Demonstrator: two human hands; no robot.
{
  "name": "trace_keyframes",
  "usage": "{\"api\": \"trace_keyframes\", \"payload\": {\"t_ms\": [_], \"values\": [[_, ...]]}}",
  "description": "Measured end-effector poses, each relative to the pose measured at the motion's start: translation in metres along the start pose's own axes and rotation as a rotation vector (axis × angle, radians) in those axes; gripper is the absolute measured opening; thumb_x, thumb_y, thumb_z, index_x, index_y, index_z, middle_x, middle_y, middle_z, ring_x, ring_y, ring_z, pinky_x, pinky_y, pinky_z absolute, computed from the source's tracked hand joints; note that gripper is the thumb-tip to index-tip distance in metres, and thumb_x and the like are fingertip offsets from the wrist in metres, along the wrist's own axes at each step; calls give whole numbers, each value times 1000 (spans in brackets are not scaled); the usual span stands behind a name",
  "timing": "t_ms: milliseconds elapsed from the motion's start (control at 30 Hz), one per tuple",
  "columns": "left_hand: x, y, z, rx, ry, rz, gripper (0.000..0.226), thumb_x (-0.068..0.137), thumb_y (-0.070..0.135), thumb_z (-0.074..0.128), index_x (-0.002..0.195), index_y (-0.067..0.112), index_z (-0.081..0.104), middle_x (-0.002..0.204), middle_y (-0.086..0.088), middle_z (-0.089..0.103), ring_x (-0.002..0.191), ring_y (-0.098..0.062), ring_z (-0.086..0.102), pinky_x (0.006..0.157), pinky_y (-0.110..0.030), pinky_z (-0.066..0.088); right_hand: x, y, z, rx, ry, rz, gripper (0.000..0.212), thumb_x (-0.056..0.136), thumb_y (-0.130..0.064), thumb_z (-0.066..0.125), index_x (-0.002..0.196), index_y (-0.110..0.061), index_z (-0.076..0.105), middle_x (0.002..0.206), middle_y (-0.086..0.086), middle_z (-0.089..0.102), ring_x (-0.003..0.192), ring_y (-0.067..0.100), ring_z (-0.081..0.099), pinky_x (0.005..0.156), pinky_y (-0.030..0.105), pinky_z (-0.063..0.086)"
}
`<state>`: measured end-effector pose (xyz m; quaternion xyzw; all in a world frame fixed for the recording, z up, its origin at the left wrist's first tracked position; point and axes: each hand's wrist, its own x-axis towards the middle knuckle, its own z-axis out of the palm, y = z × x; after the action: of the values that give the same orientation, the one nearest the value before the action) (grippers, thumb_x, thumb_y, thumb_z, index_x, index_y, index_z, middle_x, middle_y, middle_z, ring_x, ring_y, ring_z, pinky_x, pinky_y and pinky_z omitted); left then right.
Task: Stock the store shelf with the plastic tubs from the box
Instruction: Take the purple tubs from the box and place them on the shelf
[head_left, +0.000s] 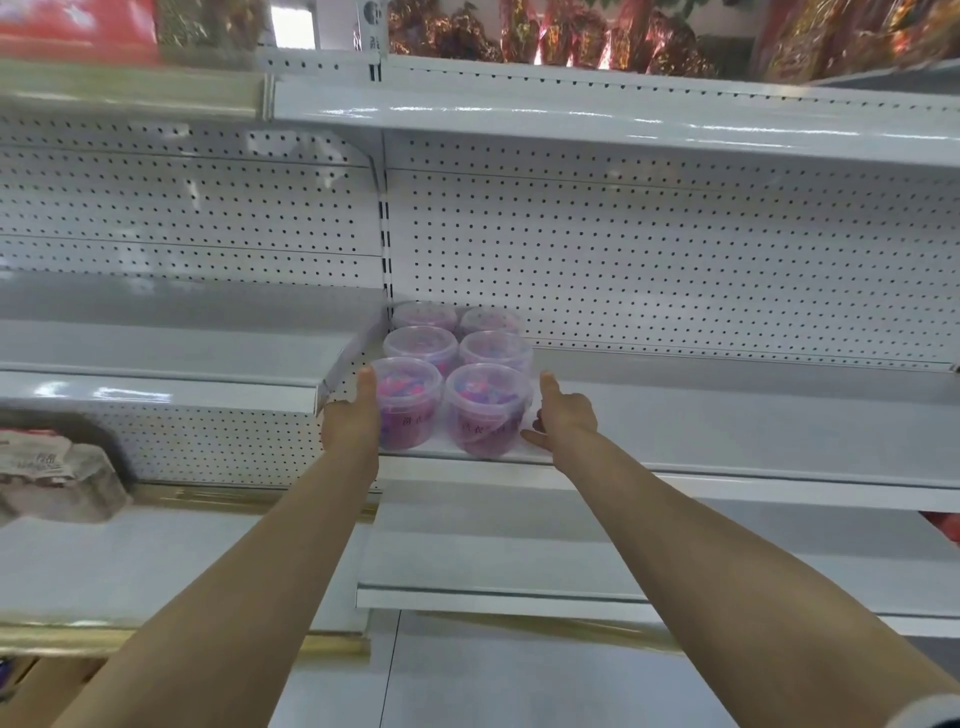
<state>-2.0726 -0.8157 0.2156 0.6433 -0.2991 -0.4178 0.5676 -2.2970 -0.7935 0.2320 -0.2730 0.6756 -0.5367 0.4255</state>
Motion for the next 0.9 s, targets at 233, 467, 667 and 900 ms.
{"api": "trace_keyframes", "payload": {"t_ms": [233, 467, 667, 900], "values": [[-48, 18, 10, 256, 110, 124, 92, 78, 73, 49, 135, 1, 42, 133, -19, 53, 122, -39, 49, 98, -49, 45, -17, -19, -44, -343, 45, -223, 43, 93, -48, 52, 105, -8, 61, 99, 9, 59, 107, 35, 62, 95, 41, 52], [-145, 44, 68, 458, -15, 529, 75, 81, 49, 67, 135, 3, 42, 138, -18, 46, 128, -37, 42, 105, -43, 36, -48, -41, -152, -640, 68, -555, 59, 90, -37, 67, 140, -16, 44, 131, 10, 56, 118, 27, 55, 86, 30, 44], [-254, 46, 137, 490, -220, 689, 73, 80, 34, 74, 142, 16, 40, 142, -14, 39, 133, -31, 31, 108, -37, 29, -77, -55, -278, -912, 218, -689, 63, 87, -35, 71, 141, -20, 44, 128, 14, 54, 122, 31, 48, 89, 34, 44], [-409, 21, 221, 382, -475, 681, 64, 88, 49, 60, 140, 16, 42, 142, -11, 38, 134, -28, 31, 102, -39, 36, -115, -42, -445, -834, 370, -623, 59, 93, -50, 57, 141, -15, 45, 130, 15, 58, 120, 32, 54, 90, 34, 44]]}}
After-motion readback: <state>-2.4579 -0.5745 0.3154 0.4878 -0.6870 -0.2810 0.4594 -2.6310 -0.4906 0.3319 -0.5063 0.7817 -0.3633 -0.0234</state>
